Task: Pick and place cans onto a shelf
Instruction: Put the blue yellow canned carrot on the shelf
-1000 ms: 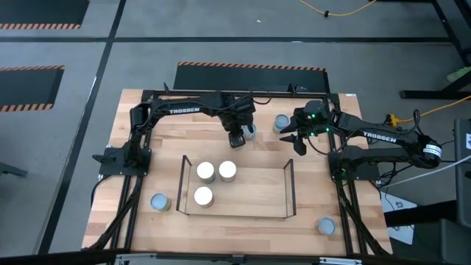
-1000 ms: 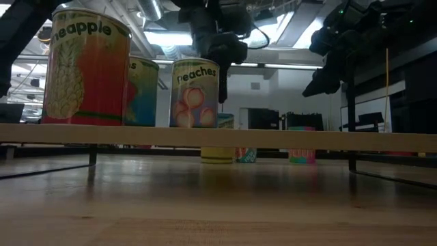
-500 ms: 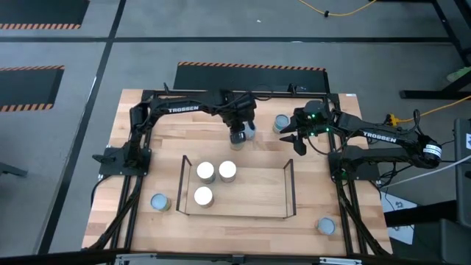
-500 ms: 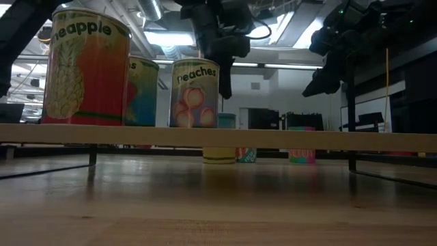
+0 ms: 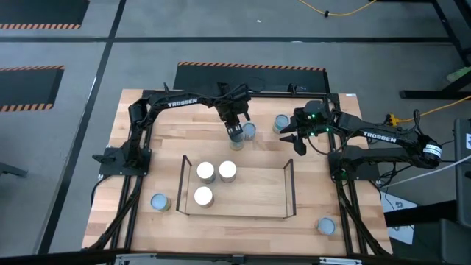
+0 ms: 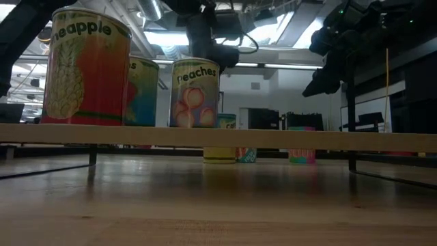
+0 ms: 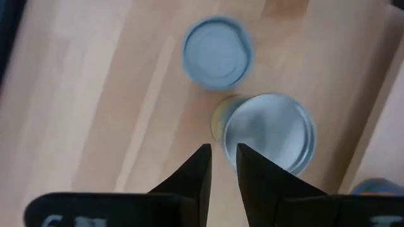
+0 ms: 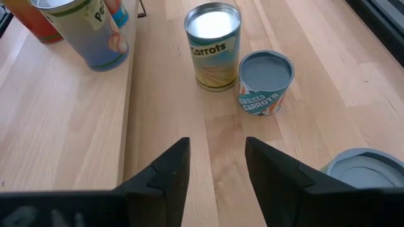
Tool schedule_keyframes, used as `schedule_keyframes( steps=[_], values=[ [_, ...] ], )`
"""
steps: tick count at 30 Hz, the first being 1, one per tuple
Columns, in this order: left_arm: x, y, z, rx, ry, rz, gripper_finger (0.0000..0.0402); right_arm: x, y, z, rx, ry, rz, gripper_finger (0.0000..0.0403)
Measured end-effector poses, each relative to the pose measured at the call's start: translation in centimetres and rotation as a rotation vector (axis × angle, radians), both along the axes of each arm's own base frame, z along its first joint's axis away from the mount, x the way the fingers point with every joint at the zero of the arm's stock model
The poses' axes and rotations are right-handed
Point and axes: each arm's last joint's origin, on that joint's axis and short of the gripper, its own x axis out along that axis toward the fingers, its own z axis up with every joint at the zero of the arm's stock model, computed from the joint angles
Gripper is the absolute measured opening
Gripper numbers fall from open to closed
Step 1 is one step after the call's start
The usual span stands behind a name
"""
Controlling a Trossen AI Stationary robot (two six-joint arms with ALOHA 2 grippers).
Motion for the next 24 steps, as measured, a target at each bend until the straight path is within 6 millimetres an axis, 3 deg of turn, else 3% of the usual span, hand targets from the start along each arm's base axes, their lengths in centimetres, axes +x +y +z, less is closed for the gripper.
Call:
schedule_keyframes(
  steps=[10, 24],
  values=[
    [-0.8, -0.3, -1.4, -0.113, 0.082, 0.239, 0.0067, 0.0, 0.0, 0.0, 0.0, 0.0, 0.0, 0.0158],
    [-0.3, -0.8, -1.3, -0.159, 0.049, 0.269, 0.0066, 0.0, 0.0, 0.0, 0.0, 0.001, 0.0, 0.0158]
  ],
)
